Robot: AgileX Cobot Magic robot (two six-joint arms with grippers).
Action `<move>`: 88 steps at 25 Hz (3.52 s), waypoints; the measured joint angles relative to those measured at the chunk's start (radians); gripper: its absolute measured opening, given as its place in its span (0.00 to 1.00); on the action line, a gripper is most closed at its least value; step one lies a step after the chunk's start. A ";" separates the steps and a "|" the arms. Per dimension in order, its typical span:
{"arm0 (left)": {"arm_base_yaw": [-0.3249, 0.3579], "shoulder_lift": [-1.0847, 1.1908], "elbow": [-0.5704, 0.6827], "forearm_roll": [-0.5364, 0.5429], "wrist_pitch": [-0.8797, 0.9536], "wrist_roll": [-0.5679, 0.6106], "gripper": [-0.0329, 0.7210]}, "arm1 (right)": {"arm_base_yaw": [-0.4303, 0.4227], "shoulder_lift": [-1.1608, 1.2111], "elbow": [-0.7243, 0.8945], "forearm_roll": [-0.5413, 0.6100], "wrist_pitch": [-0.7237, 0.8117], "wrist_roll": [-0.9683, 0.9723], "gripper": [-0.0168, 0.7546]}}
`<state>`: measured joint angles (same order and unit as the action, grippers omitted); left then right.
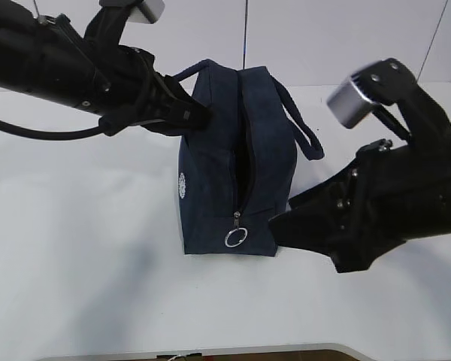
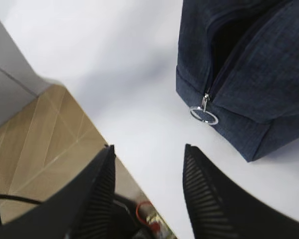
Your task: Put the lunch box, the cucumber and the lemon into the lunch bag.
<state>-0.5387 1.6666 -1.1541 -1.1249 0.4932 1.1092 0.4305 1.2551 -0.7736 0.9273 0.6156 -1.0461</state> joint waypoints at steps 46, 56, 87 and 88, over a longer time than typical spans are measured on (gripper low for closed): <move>0.000 0.000 0.000 -0.004 0.006 0.000 0.05 | 0.000 0.270 0.185 0.845 -0.076 -1.375 0.50; 0.000 0.000 0.000 -0.004 0.019 0.000 0.05 | 0.000 0.387 0.106 0.845 -0.081 -1.375 0.50; 0.000 0.000 0.000 -0.004 0.052 0.000 0.04 | 0.000 0.493 -0.024 0.851 -0.106 -1.375 0.50; 0.000 0.000 0.000 -0.004 0.052 0.000 0.04 | 0.000 0.493 -0.026 0.851 -0.101 -1.375 0.50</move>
<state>-0.5387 1.6666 -1.1541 -1.1288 0.5449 1.1092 0.4305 1.7483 -0.7997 1.7779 0.5148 -2.4210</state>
